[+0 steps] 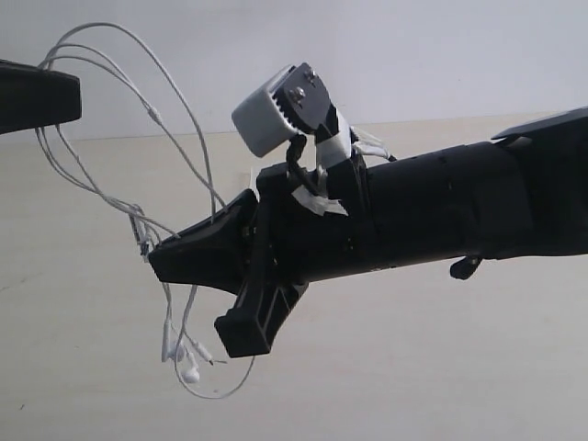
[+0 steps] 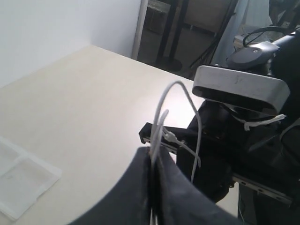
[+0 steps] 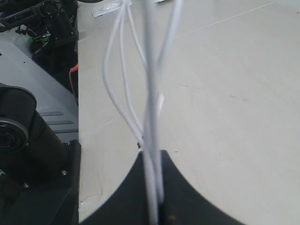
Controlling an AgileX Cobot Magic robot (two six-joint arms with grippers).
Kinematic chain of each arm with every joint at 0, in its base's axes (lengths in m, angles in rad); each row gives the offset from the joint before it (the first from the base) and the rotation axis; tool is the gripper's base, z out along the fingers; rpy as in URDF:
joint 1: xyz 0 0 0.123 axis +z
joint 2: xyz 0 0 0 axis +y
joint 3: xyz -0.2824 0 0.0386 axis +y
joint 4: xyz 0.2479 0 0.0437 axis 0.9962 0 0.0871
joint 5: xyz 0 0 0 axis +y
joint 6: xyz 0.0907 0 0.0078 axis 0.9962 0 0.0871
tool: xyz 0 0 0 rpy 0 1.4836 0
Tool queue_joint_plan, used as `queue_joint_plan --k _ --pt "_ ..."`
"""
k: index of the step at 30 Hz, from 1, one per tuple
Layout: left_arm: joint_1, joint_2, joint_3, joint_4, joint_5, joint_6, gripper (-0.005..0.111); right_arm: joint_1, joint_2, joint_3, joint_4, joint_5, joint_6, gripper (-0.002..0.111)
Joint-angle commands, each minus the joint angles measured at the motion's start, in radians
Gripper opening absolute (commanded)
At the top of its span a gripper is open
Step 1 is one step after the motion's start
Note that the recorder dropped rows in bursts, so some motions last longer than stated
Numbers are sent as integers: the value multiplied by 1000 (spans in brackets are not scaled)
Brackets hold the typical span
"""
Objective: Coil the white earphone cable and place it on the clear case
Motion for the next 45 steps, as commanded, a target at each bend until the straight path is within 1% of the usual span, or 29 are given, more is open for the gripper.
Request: queue_joint_plan --k 1,14,18,21,23,34,39,45 --pt "3 -10 -5 -1 -1 -45 0 1 3 -7 8 -4 17 0" --pt "3 -10 -5 -1 -1 -230 0 1 -53 -7 8 -88 22 0" --pt "3 -10 -5 -1 0 -233 0 1 -72 -7 8 -88 33 0" --pt "3 -10 -5 -1 25 -251 0 1 -85 -7 6 -117 70 0" --pt "3 -10 -5 -1 33 -251 0 1 -97 -7 -23 -124 93 0" --pt "3 -10 -5 -1 80 -251 0 1 -192 -7 -55 -179 130 0" --pt "3 -10 -5 -1 90 -263 0 1 -210 -7 -96 -212 160 0" --pt "3 -10 -5 -1 90 -263 0 1 -220 -7 -97 -217 164 0"
